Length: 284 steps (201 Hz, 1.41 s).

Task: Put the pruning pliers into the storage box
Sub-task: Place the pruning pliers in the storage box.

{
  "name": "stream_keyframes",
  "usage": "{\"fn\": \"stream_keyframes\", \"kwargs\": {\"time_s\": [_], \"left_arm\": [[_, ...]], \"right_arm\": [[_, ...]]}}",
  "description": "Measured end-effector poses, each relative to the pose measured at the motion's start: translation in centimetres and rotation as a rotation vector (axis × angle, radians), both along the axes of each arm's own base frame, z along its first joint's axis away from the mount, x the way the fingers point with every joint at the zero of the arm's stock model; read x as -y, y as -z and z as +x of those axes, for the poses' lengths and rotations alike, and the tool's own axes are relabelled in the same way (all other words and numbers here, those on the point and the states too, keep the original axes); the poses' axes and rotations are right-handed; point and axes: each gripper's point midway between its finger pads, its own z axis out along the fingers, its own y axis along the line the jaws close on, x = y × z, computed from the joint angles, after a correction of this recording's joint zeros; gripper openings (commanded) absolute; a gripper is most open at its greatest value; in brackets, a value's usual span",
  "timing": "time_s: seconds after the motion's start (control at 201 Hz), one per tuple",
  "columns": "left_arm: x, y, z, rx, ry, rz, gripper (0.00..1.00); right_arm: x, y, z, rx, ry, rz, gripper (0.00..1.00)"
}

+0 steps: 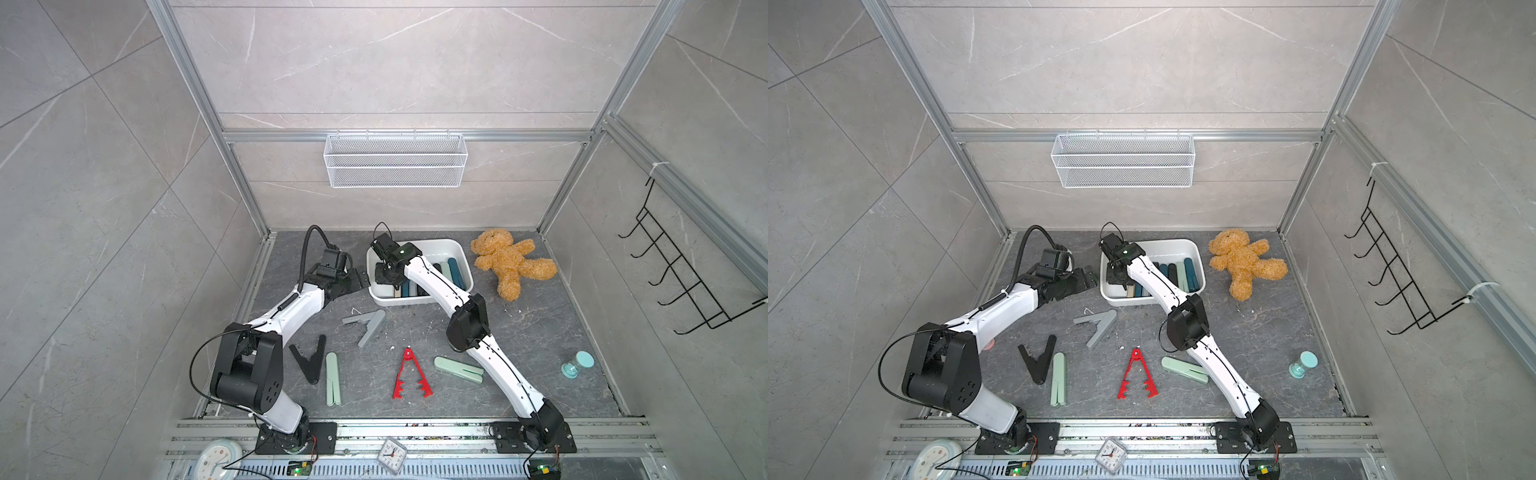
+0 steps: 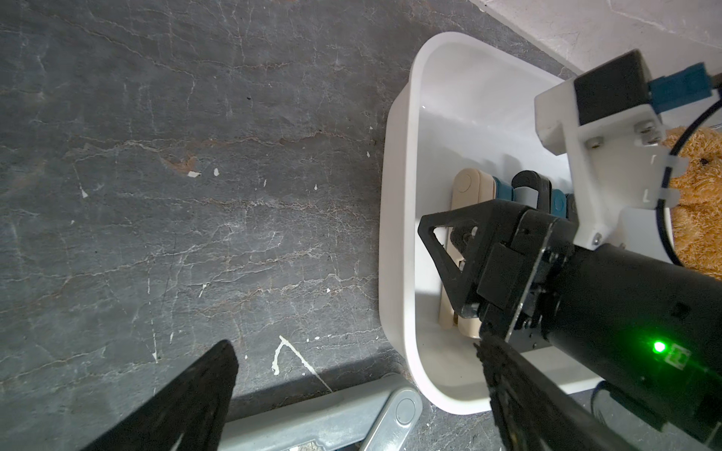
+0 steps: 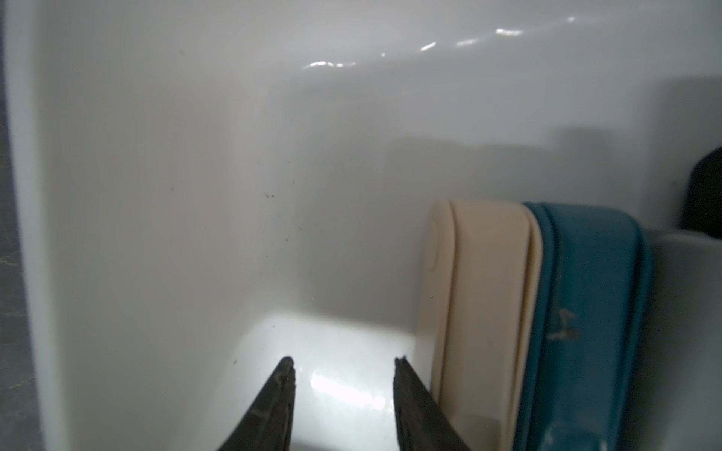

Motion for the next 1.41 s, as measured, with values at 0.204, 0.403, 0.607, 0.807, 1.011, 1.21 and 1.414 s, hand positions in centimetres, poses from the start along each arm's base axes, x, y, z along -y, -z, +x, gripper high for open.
{"fn": "stream_keyframes", "kwargs": {"time_s": [0.204, 0.403, 0.607, 0.807, 1.011, 1.21, 1.414], "left_arm": [[0.0, -0.1, -0.1, 0.006, 0.012, 0.008, 0.99], [0.1, 0.5, -1.3, 0.004, 0.100, 0.046, 0.99], [0.8, 2.5, -4.0, -0.061, 0.262, 0.112, 1.00], [3.8, 4.0, -6.5, -0.091, 0.485, 0.248, 1.00], [6.0, 6.4, -7.1, -0.119, 0.651, 0.343, 1.00], [5.7, 7.7, -7.6, -0.151, 0.703, 0.377, 0.99], [5.6, 9.2, -7.9, -0.187, 0.731, 0.394, 0.95]], "right_arm": [[-0.2, 0.0, -0.1, -0.009, -0.007, 0.010, 0.47], [-0.4, -0.5, -0.2, -0.008, -0.021, 0.024, 0.52], [-0.5, -4.3, 0.0, 0.046, -0.055, 0.056, 0.61], [-1.1, -9.6, 0.5, 0.138, -0.082, 0.122, 0.64], [-1.1, -13.1, 0.6, 0.209, -0.110, 0.147, 0.66], [-0.5, -17.6, 0.4, 0.296, -0.129, 0.172, 0.67], [0.2, -18.0, 0.1, 0.306, -0.155, 0.136, 0.67]]}}
